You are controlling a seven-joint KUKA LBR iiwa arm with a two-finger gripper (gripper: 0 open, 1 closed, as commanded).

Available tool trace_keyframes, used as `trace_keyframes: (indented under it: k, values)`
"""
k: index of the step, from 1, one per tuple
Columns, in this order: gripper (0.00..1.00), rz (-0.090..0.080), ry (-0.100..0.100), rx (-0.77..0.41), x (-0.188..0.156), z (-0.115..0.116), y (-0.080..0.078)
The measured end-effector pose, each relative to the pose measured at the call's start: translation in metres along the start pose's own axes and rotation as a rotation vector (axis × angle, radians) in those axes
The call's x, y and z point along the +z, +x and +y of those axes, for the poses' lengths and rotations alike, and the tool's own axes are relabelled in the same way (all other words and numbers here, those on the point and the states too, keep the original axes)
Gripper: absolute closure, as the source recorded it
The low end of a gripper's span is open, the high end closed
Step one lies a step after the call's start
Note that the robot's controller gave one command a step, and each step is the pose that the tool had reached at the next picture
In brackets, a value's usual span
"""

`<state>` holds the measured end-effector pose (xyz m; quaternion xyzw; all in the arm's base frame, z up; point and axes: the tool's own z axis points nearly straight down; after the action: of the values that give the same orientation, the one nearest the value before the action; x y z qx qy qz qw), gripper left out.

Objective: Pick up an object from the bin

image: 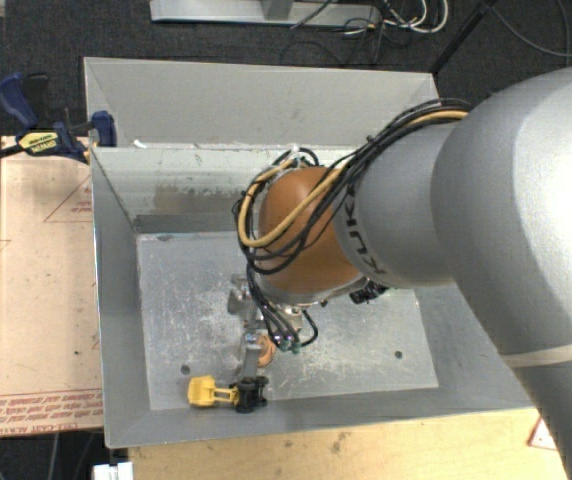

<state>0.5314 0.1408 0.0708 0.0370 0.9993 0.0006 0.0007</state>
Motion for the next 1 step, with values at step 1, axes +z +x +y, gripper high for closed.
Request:
trace_keyframes:
  k: [1]
  values:
    - [0.00, -0.011, -0.004, -0.024, -0.0019, -0.0061, 0.0091]
